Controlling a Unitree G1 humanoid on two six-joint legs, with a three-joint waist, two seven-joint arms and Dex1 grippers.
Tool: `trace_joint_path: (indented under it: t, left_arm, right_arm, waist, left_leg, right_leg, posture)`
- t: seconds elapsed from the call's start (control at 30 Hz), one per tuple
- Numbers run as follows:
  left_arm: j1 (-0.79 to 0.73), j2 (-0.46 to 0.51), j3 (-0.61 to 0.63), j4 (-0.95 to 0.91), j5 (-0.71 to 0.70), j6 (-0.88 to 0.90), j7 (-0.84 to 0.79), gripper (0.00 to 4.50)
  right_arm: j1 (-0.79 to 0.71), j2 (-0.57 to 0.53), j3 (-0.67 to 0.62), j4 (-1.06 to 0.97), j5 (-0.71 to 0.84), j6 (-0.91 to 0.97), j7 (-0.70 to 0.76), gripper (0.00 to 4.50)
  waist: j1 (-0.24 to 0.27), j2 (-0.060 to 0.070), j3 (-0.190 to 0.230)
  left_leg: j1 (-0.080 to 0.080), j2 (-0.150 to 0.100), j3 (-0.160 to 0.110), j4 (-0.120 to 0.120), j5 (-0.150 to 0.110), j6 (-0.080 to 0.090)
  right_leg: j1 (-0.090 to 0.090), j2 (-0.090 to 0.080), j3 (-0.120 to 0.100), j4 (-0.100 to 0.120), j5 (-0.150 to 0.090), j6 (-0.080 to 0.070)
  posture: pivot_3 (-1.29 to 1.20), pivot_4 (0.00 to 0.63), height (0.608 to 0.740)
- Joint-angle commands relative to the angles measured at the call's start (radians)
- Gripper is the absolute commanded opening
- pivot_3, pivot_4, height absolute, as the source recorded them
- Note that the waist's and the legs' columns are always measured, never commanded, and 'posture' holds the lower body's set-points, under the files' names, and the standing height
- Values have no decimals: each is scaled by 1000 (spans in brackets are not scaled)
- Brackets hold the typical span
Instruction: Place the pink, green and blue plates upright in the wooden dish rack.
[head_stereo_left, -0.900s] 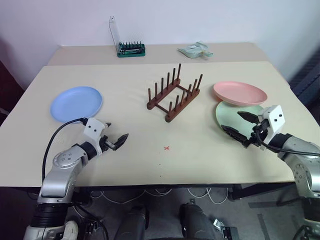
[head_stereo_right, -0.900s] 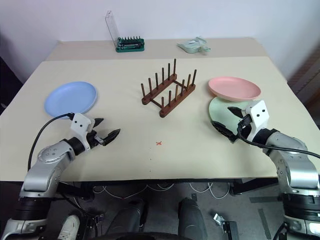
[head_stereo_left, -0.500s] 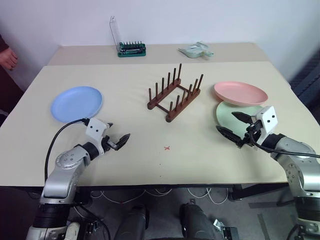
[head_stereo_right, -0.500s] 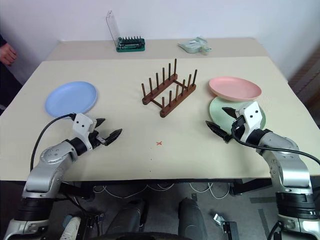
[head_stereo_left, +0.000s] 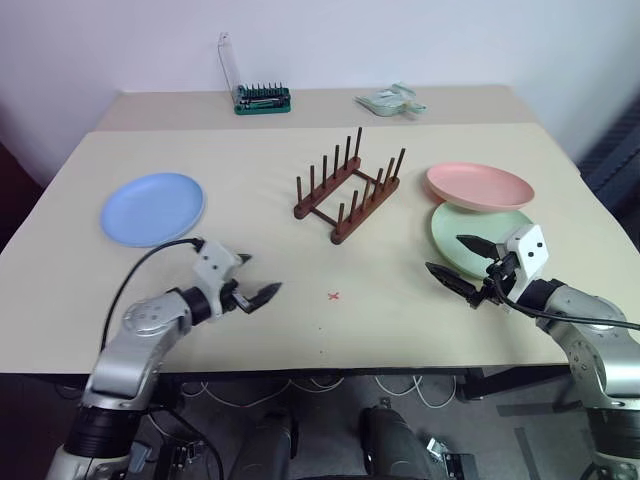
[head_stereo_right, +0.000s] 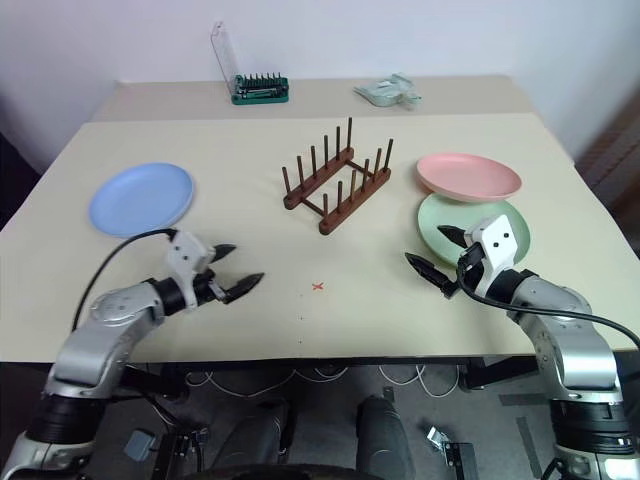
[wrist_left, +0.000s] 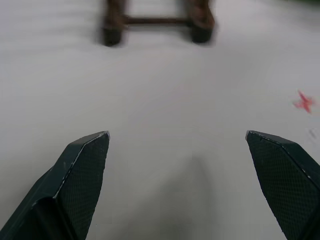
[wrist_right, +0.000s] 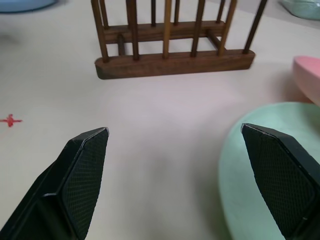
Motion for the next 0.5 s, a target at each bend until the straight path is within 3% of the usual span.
trace_joint_path:
  t: [0.03, 0.2, 0.5]
  left_arm:
    - [-86, -94, -133, 101, 117, -20, 79, 4500]
    - [-169, -275, -224, 273, 182, -73, 140, 4500]
    - [-387, -486, -177, 671, 216, -179, 240, 4500]
  right_arm:
    - [4, 8, -11, -94, 20, 5, -17, 4333]
    - [63, 10, -36, -150, 29, 16, -44, 4333]
    - [90, 4, -43, -225, 43, 47, -85, 4333]
  waist:
    - [7, 0, 0]
    - [25, 1, -2]
    - [22, 4, -4]
  left_leg:
    - [0, 0, 0, 0, 0, 0]
    - [-1, -1, -1, 2, -1, 1]
    - [1, -3, -2, 4, -2, 4]
  right_leg:
    - [0, 0, 0, 0, 0, 0]
    - [2, -1, -1, -3, 0, 1]
    - [10, -1, -2, -10, 1, 6]
  posture:
    - [0, 150, 740]
    - [0, 150, 740]
    - [0, 150, 740]
